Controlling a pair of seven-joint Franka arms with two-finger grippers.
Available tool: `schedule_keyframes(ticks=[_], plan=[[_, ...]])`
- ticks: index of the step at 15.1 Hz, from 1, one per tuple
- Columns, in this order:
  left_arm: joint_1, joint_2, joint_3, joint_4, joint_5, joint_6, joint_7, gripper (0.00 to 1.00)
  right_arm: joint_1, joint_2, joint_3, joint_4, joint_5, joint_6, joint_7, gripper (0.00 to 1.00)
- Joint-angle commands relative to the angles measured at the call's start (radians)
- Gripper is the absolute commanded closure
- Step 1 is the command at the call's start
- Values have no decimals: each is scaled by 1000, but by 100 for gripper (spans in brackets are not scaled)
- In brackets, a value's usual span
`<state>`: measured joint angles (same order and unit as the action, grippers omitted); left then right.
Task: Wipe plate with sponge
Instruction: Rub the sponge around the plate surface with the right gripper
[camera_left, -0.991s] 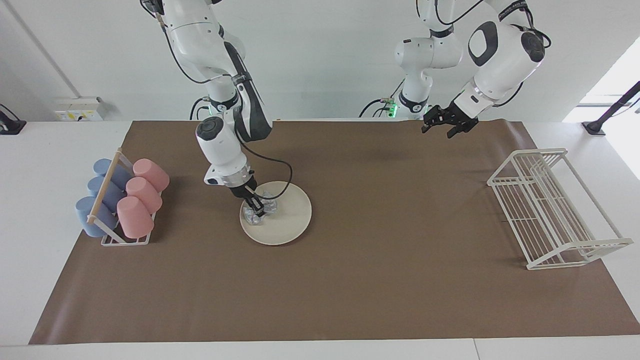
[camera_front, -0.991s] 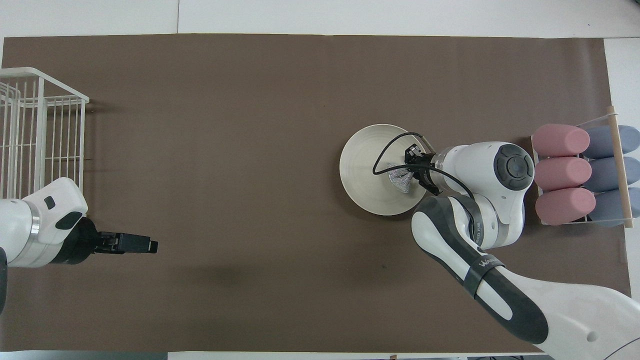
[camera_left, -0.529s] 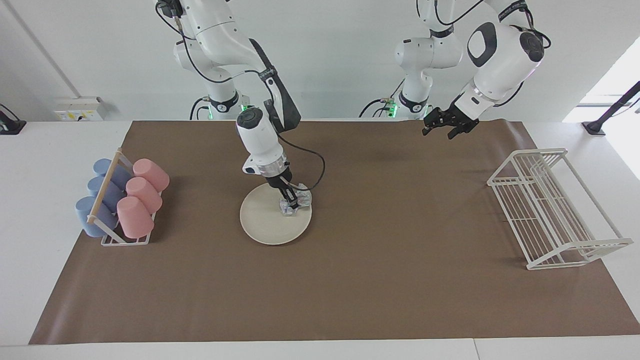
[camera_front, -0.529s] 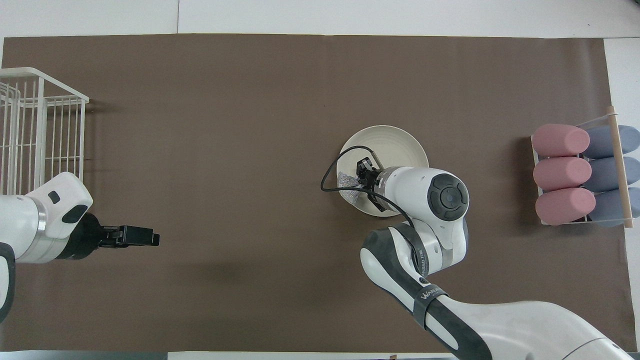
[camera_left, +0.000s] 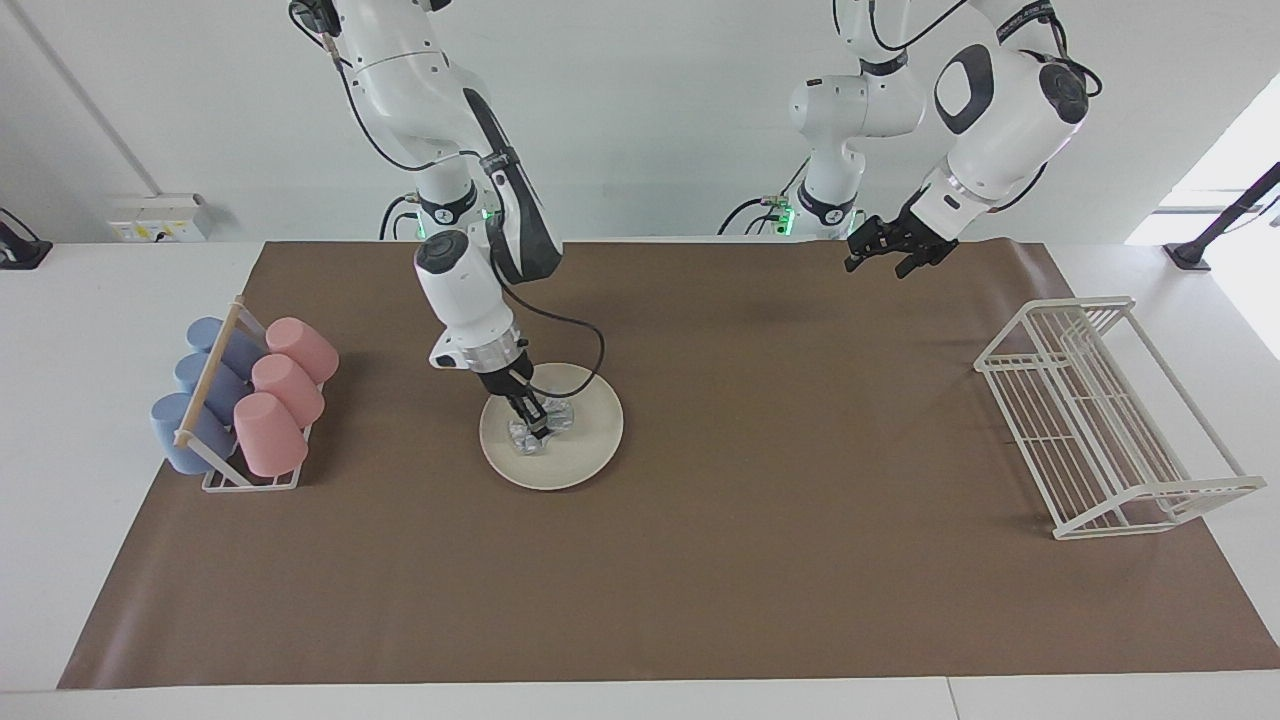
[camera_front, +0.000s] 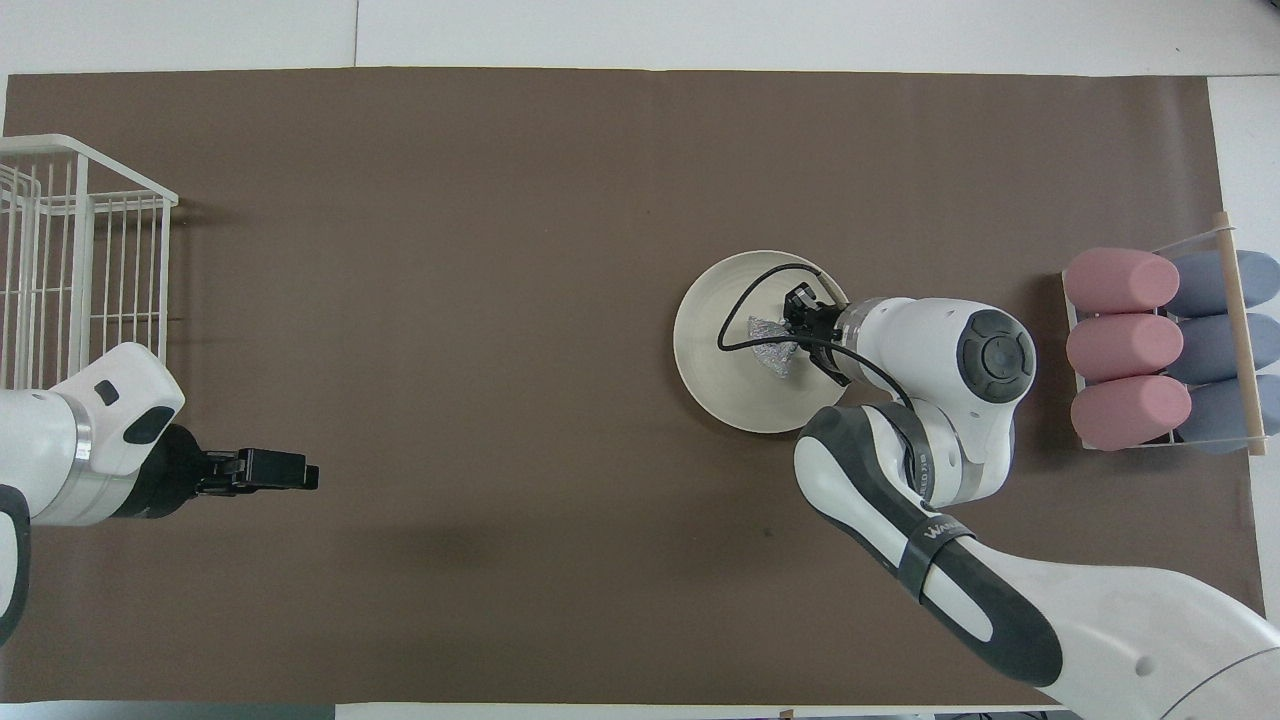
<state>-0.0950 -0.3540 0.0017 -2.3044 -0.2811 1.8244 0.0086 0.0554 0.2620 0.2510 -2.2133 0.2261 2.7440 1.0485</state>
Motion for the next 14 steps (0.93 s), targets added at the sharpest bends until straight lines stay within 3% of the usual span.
schedule_keyframes(ticks=[1, 3, 8, 14], plan=[[0, 15, -5, 19, 23, 7, -30, 0, 1, 39, 5, -16, 18, 2, -33, 97], [-2, 15, -5, 19, 23, 7, -42, 0, 14, 37, 7, -20, 18, 2, 11, 98], [6, 15, -5, 17, 23, 10, -44, 0, 158, 39, 5, -20, 18, 19, 260, 99], [6, 15, -5, 17, 23, 10, -44, 0, 166, 25, 5, 26, 18, -12, 313, 98]])
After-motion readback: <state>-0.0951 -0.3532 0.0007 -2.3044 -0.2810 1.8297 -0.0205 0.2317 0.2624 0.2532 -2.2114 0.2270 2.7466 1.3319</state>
